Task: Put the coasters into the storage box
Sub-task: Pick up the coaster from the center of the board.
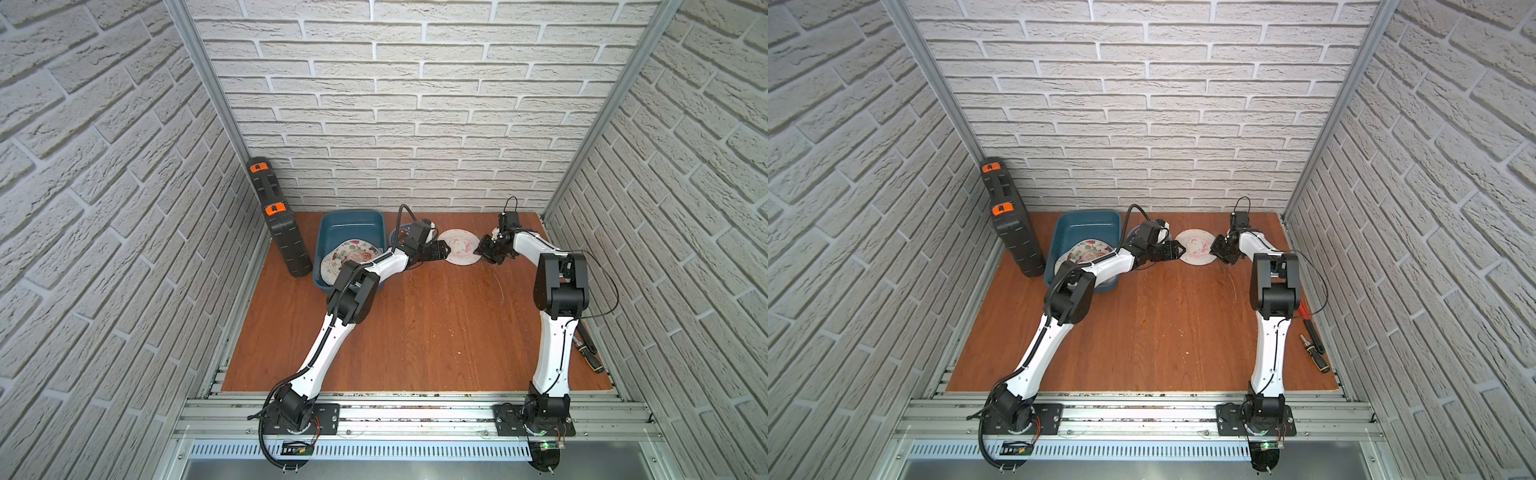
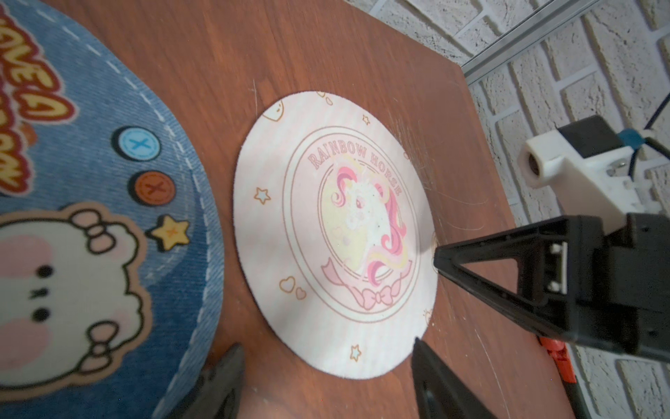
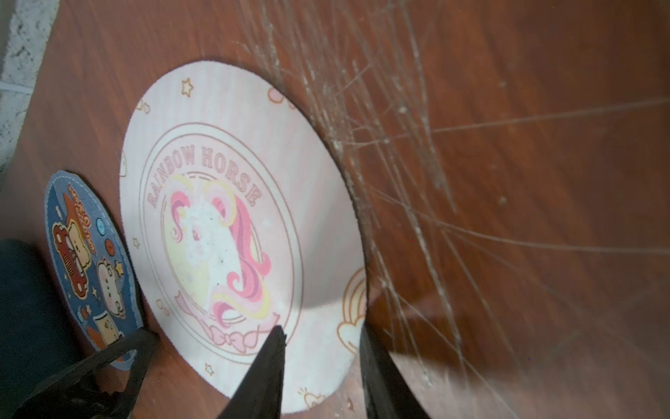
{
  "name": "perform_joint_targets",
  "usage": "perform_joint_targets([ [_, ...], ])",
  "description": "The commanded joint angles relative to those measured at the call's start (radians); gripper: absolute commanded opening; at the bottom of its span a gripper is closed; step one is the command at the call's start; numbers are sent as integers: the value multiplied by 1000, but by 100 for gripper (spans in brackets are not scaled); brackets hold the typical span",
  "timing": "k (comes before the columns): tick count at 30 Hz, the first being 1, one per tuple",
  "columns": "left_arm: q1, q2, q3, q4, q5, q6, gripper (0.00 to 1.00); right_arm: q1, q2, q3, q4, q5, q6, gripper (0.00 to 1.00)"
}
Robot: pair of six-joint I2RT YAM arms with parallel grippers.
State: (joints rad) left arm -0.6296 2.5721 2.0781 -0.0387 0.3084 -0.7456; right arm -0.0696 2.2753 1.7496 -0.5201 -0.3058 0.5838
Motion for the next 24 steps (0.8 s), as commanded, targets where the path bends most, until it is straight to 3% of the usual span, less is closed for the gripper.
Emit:
perform_joint_targets([
  [1, -9, 53, 28, -50, 7, -9, 73, 44, 53, 27, -43, -45, -37, 36],
  [10, -14, 62, 38, -53, 20, -11, 73, 103, 78, 41, -52, -87, -61, 34],
  [12, -13, 61, 36, -51, 21, -11, 73, 113, 77, 41, -53, -83, -62, 29],
  [16, -16, 48, 22, -48, 22, -8, 73, 116, 61, 22, -36, -79, -42, 8],
  [24, -20, -41, -126, 23, 12, 35, 73, 116, -40, -58, 0, -84, -21, 6],
])
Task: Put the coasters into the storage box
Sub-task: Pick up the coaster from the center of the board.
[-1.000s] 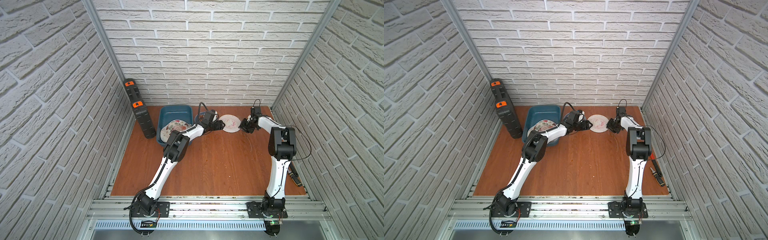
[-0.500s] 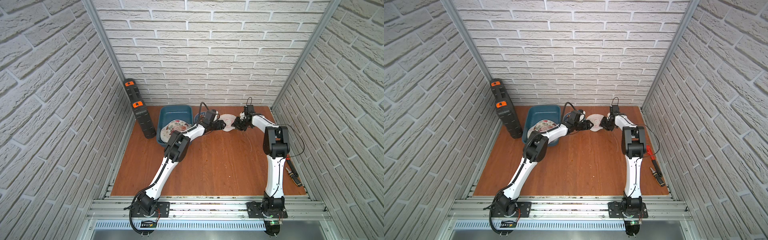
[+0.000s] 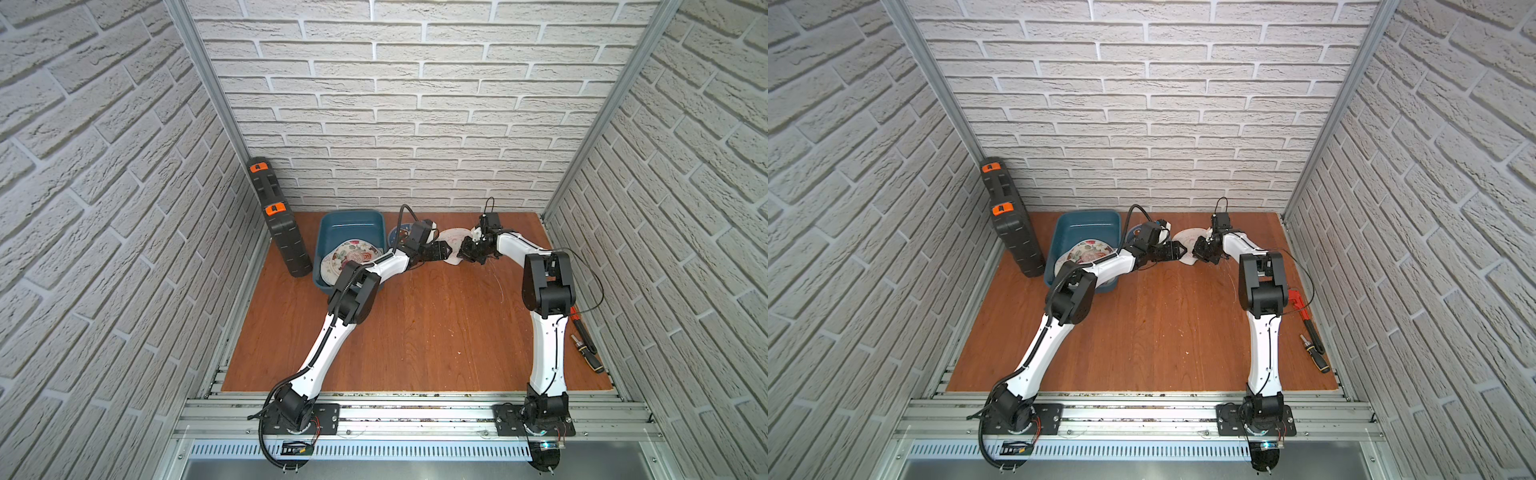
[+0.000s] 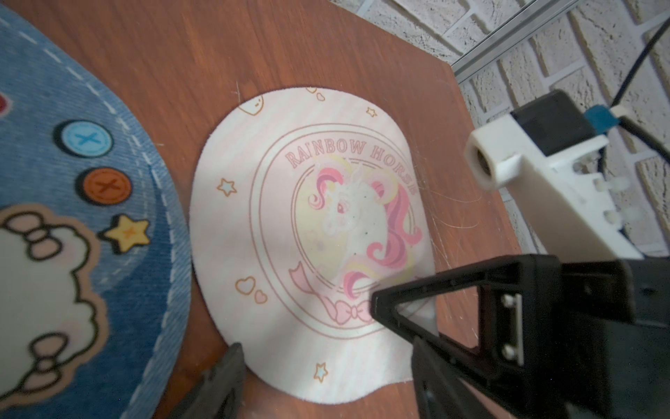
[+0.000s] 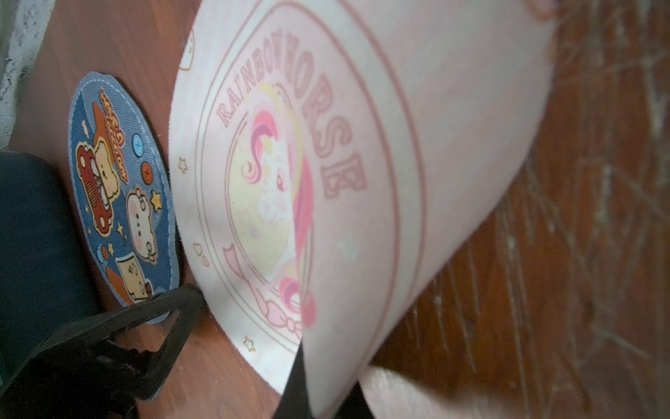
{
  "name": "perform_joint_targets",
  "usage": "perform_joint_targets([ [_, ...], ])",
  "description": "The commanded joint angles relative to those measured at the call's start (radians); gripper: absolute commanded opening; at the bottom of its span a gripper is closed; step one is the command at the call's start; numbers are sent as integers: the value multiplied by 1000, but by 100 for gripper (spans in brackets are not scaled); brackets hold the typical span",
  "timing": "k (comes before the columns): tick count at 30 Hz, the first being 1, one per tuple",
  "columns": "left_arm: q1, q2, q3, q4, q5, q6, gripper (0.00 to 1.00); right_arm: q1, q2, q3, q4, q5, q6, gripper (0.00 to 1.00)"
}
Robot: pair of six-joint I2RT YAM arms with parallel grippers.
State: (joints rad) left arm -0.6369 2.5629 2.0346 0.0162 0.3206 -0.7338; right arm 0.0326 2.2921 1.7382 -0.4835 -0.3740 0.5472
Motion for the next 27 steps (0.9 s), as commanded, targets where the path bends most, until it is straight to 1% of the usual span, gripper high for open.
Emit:
perform_joint_targets([
  [1, -17, -58, -119, -14, -6, 44, 73, 13, -75, -58, -35, -20, 16, 6],
  [3, -23, -107, -187, 10, -25, 87, 74, 13, -116, -81, -28, -34, 21, 6],
  [8, -46, -250, -376, 111, -61, 227, 81, 13, -210, -125, -52, -63, 19, 6],
  [13, -101, -410, -601, 254, -155, 421, 85, 15, -322, -186, -89, -89, -12, 6],
  [16, -131, -487, -695, 312, -213, 505, 86, 15, -401, -224, -113, -108, -29, 6],
  [18, -156, -531, -747, 351, -243, 565, 88, 16, -444, -252, -124, -121, -33, 6],
  [22, -227, -607, -839, 435, -351, 731, 94, 25, -527, -303, -153, -130, -41, 6],
  [24, -250, -628, -854, 445, -389, 778, 95, 31, -561, -329, -158, -140, -41, 6],
  [27, -275, -654, -886, 491, -423, 812, 95, 43, -610, -370, -155, -162, -31, 6],
])
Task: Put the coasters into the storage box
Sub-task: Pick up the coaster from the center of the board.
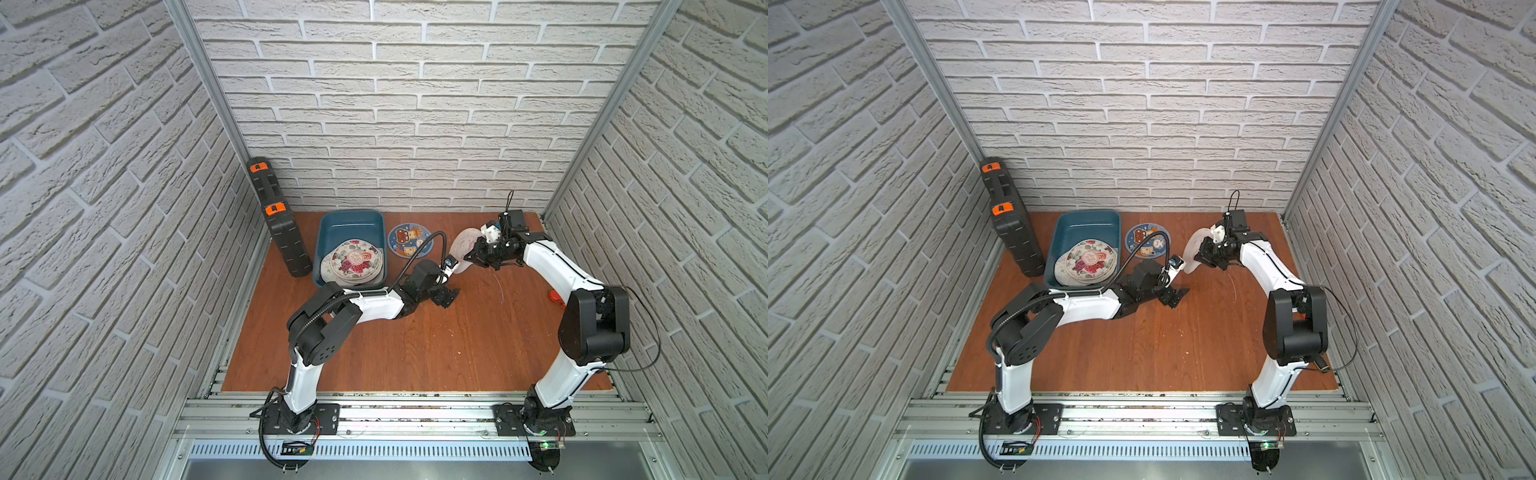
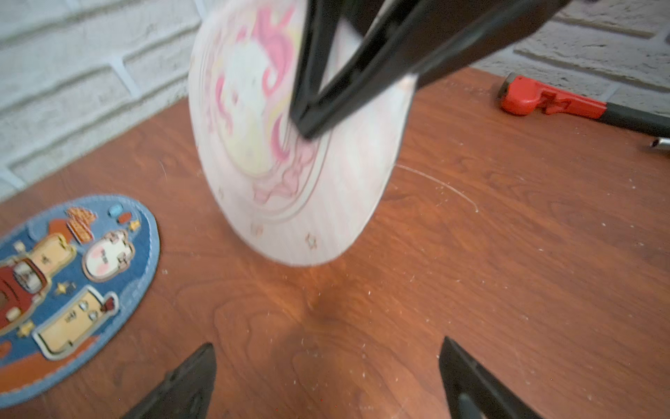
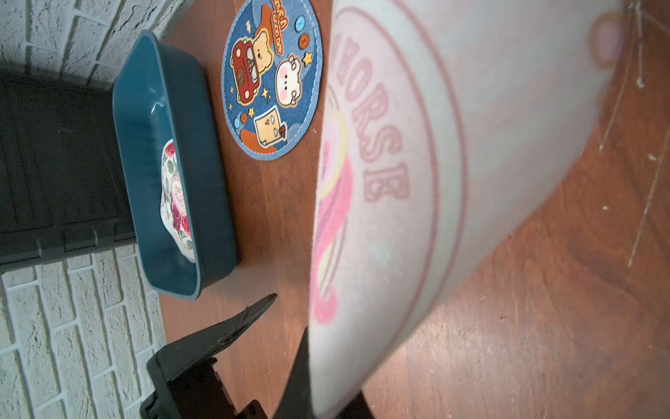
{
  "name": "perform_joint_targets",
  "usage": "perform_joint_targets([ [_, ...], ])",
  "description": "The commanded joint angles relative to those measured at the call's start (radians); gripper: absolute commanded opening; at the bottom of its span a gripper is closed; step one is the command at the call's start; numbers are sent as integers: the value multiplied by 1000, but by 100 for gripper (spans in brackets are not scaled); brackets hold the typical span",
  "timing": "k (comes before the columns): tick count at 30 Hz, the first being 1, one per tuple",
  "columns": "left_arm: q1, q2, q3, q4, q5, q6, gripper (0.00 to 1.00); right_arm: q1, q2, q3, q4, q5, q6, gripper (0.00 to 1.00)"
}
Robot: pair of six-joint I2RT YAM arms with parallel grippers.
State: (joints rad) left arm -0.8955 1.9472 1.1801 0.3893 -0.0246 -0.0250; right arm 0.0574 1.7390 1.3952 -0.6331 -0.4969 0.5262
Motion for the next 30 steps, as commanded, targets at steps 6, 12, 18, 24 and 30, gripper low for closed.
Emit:
perform_joint_targets([
  [6, -39, -67, -94, 250, -119, 123, 94, 46, -136, -91, 9, -93, 10, 6],
  [12, -42, -78, -148, 367, -178, 129, 88, 65, -176, -122, 14, -129, 24, 6],
  [18, -42, -95, -148, 345, -183, 132, 69, 87, -183, -136, 10, -146, 28, 6],
  [24, -40, -101, -155, 351, -187, 125, 43, 108, -163, -140, 21, -151, 33, 6],
  [30, -40, -109, -157, 324, -203, 119, 13, 119, -141, -131, 23, -154, 29, 6],
])
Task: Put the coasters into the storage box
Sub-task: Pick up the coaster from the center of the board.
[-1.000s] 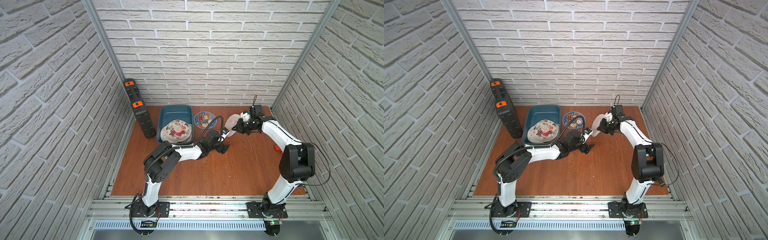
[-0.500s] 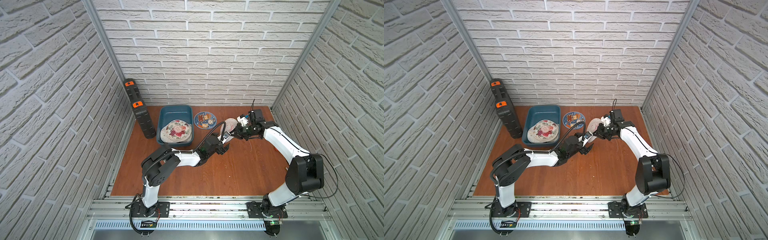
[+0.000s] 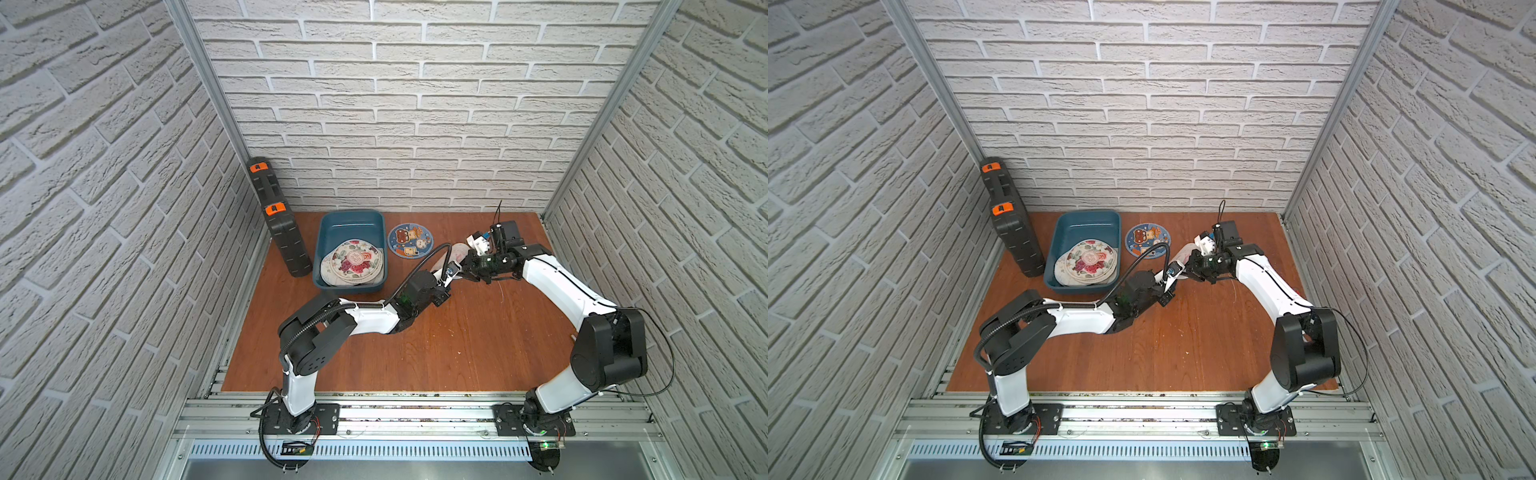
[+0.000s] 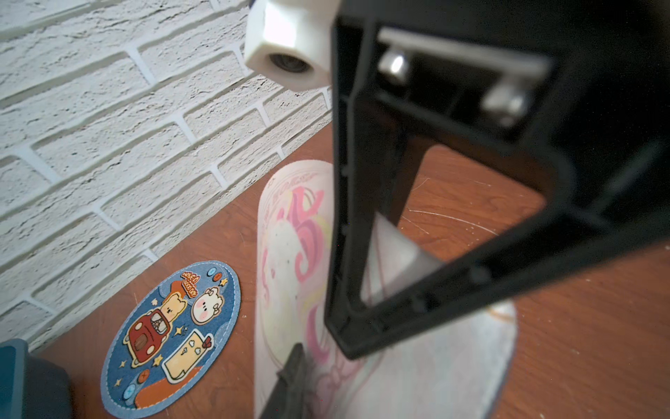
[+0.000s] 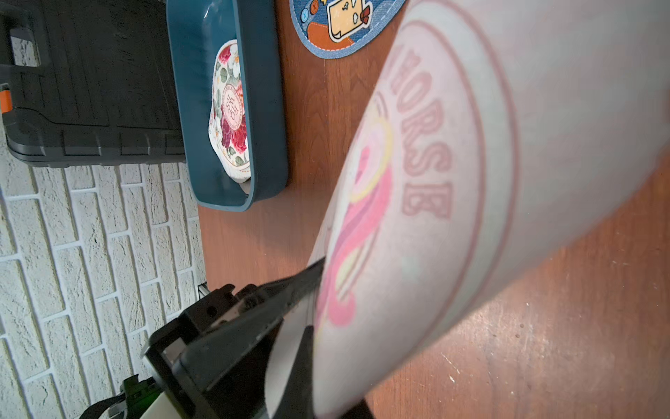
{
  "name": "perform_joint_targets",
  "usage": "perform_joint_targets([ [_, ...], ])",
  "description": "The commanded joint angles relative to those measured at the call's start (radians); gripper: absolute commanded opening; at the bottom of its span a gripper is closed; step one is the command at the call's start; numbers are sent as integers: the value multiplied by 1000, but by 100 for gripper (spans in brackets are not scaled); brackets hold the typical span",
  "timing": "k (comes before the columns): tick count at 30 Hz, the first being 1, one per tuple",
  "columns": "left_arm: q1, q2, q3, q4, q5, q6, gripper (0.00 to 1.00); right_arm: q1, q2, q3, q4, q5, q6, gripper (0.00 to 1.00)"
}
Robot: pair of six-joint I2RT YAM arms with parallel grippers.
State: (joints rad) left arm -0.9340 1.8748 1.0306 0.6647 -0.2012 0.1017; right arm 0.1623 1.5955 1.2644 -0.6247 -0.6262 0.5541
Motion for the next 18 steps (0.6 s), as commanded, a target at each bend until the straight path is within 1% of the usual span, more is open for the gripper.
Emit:
perform_joint_targets([
  [1, 0, -40, -9, 43, -27, -8, 8, 15, 7, 1, 14, -25, 2, 6],
  [2, 1, -43, -9, 37, -31, -8, 2, 16, 9, 1, 14, -24, 2, 6],
  [3, 2, -44, -10, 33, -35, -10, 0, 15, 12, 3, 13, -21, 1, 7],
  [6, 6, -58, -21, 26, -45, -21, 0, 16, 14, 5, 10, 0, -2, 11],
  [8, 12, -67, -35, 28, -52, -34, 0, 16, 4, 7, 7, 37, -4, 14],
  [11, 25, -91, -50, 0, -67, -62, 0, 16, -29, 13, -6, 128, -6, 20],
  [13, 35, -113, -50, -40, -72, -71, 0, 14, -55, 22, -23, 207, -9, 28],
  [18, 58, -170, -47, -113, -108, -49, 0, 13, -106, 43, -63, 381, -16, 42],
])
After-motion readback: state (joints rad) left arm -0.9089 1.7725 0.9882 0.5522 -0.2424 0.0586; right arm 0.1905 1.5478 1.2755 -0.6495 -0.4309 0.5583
